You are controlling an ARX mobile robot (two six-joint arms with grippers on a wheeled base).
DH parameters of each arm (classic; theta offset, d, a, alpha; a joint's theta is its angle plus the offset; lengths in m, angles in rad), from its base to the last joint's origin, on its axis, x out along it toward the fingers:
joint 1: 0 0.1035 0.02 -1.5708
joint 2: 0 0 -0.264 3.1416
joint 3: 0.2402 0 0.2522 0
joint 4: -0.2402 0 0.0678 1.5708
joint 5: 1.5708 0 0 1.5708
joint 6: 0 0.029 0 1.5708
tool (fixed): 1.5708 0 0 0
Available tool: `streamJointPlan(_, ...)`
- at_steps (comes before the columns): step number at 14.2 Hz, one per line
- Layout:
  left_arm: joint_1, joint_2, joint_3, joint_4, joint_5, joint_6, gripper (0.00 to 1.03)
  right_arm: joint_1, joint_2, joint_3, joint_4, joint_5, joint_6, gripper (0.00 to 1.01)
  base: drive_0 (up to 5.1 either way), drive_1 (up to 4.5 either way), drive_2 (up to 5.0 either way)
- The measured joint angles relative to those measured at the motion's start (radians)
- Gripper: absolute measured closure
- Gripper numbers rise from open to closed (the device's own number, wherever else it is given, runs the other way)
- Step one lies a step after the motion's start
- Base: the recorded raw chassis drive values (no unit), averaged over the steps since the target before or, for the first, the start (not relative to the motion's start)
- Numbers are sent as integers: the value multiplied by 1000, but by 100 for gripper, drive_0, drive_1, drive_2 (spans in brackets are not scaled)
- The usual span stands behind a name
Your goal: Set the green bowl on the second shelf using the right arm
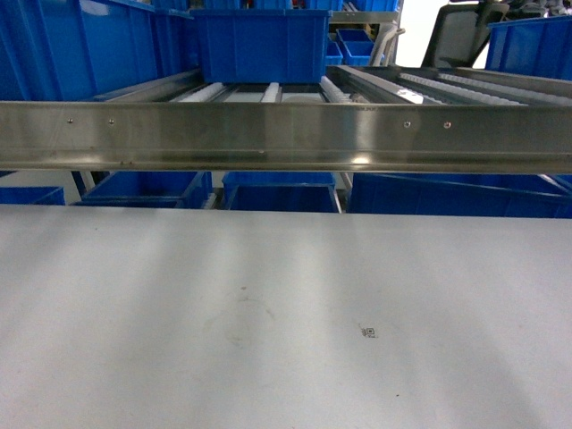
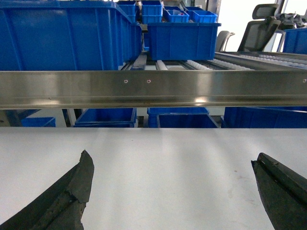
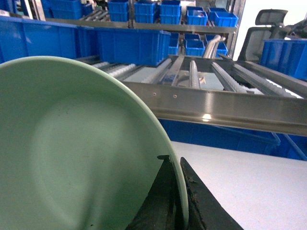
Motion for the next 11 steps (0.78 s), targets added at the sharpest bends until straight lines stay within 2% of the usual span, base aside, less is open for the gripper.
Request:
streamJointPlan(1,0,0,0,0,0,0,5,31,-34,-13,-21,33,-2,99,0,0,0)
streamJointPlan(4,0,0,0,0,0,0,5,36,-32,-25,-25,47,-3,99,0,0,0)
streamJointPlan(11,0,0,0,2,1,0,5,36,-33,-25,-26,50,-3,99,-478,137,348)
